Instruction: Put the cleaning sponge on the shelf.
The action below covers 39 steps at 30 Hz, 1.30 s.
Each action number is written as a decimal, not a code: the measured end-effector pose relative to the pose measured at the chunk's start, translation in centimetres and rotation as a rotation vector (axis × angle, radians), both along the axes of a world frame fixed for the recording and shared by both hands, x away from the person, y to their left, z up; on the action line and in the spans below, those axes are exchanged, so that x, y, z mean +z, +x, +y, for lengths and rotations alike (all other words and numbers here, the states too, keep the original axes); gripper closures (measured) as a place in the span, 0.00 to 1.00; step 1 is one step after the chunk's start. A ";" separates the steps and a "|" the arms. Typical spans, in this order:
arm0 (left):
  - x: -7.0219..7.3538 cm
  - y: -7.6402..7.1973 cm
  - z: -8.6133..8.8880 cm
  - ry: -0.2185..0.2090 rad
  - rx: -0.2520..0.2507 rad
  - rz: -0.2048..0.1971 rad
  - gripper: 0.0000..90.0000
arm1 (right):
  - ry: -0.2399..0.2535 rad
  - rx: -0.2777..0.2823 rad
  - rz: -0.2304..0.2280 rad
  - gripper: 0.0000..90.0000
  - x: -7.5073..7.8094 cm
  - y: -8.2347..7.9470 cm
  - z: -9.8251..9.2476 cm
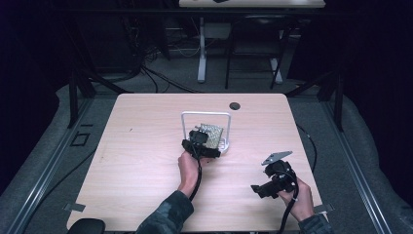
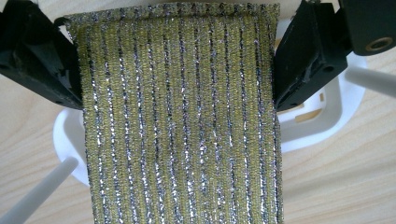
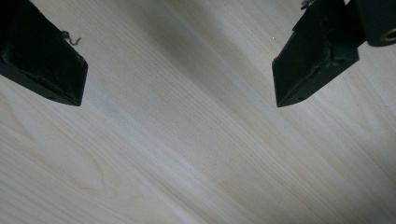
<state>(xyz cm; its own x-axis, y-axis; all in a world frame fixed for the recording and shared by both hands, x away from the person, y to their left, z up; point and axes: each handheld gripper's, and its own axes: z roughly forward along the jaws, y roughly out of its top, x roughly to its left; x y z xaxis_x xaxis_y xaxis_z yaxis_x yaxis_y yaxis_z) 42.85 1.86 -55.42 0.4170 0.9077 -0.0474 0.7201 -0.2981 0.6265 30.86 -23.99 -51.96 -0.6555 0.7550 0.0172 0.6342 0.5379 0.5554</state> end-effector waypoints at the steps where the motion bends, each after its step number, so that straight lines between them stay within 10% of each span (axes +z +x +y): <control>1: 0.0 0.2 -0.2 0.005 0.000 -0.002 0.08 | 0.001 -0.001 0.002 0.03 0.0 0.0 0.0; 39: 0.7 -0.2 -0.4 0.006 -0.022 0.004 0.00 | -0.006 0.007 0.003 0.02 0.0 -0.1 0.1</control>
<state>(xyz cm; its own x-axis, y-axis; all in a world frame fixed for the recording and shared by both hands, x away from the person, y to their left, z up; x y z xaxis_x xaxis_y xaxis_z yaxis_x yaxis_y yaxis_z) 42.61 1.46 -54.74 0.4370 0.8984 -0.0440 0.7158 -0.3177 0.6219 30.81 -23.93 -51.94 -0.6611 0.7502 0.0148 0.6319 0.5460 0.5500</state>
